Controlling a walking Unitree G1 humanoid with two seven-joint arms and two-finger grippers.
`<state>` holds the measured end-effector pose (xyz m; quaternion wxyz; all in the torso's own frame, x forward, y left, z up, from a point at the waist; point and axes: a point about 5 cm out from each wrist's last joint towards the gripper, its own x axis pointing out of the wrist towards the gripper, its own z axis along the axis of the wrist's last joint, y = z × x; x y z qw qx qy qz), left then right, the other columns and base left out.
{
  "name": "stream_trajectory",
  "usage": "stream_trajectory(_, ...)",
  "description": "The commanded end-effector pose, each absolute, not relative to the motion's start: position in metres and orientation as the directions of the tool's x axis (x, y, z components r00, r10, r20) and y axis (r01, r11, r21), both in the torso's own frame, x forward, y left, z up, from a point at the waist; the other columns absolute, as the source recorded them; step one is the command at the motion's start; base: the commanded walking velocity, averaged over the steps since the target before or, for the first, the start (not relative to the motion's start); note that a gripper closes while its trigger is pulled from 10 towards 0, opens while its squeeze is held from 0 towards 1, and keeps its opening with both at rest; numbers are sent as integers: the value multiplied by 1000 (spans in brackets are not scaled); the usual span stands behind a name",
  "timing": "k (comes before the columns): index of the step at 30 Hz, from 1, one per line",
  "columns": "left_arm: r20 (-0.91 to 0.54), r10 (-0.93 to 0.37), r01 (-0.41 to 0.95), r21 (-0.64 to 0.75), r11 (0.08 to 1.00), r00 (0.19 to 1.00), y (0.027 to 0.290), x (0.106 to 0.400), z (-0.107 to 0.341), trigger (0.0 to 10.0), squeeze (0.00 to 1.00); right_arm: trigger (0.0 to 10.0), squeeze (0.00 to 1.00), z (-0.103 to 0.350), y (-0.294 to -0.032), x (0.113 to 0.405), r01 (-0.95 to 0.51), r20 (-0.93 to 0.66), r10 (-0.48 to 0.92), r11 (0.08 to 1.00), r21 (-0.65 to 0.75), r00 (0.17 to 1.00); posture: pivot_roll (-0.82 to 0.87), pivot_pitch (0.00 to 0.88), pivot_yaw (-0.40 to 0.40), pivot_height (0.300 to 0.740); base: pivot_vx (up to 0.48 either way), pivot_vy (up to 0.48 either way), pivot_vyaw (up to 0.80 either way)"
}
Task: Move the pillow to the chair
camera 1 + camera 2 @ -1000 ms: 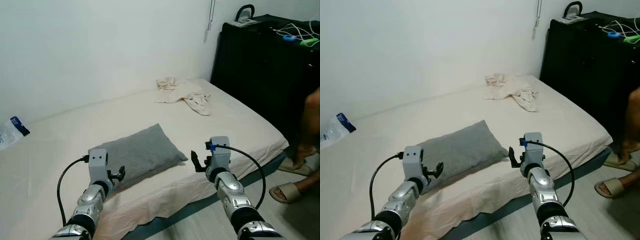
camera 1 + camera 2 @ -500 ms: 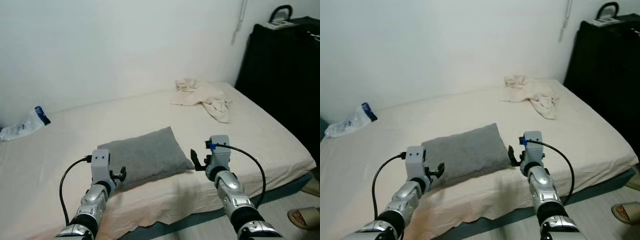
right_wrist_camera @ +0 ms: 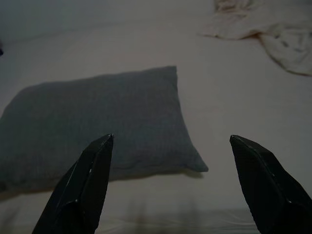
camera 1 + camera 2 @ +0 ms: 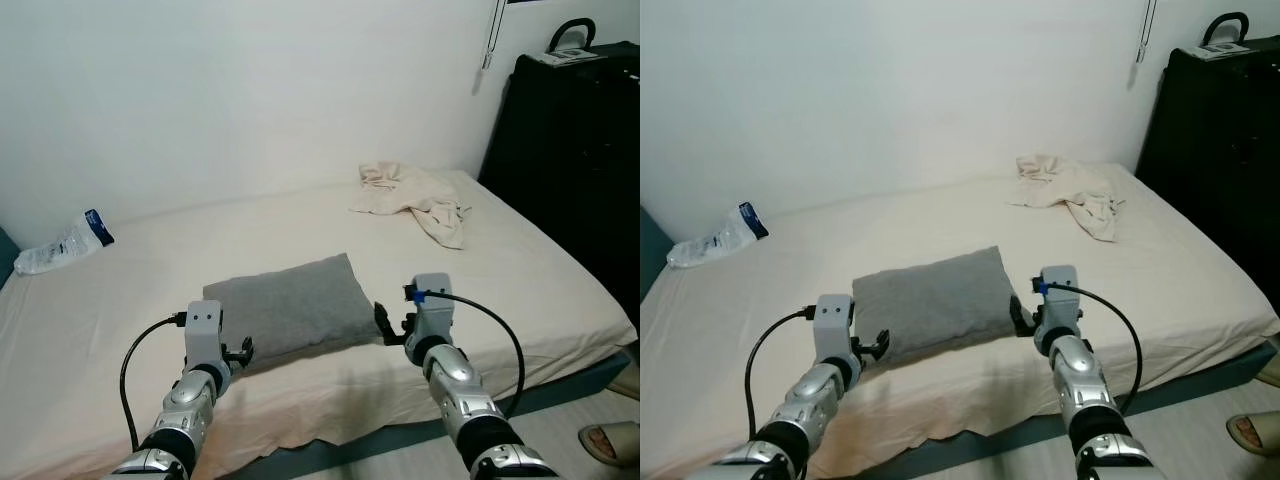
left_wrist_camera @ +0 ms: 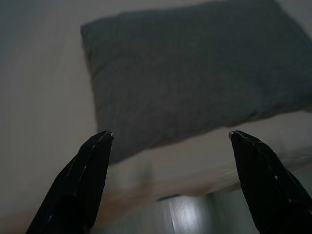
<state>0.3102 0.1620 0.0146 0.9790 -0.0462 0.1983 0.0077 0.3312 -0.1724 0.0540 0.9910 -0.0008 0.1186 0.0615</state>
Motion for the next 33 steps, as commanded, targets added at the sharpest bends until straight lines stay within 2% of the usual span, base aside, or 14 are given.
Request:
stream_trajectory(1, -410, 19, -45, -54, 998, 912, 166, 309, 13, 10000, 0, 10000, 0, 52, -170, 330, -126, -240, 127, 992, 19, 962, -143, 33, 82, 740, 0, 0, 0)
stream_trajectory(22, -396, 16, -43, -60, 997, 918, 167, 313, 17, 10000, 0, 10000, 0, 51, -168, 328, -128, -243, 132, 991, 29, 961, -145, 45, 89, 740, 0, 0, 0)
stream_trajectory(33, -393, 7, -40, -75, 996, 919, 166, 313, 17, 10000, 0, 10000, 0, 50, -167, 328, -134, -243, 137, 991, 31, 960, -143, 49, 90, 740, 303, 0, 0)
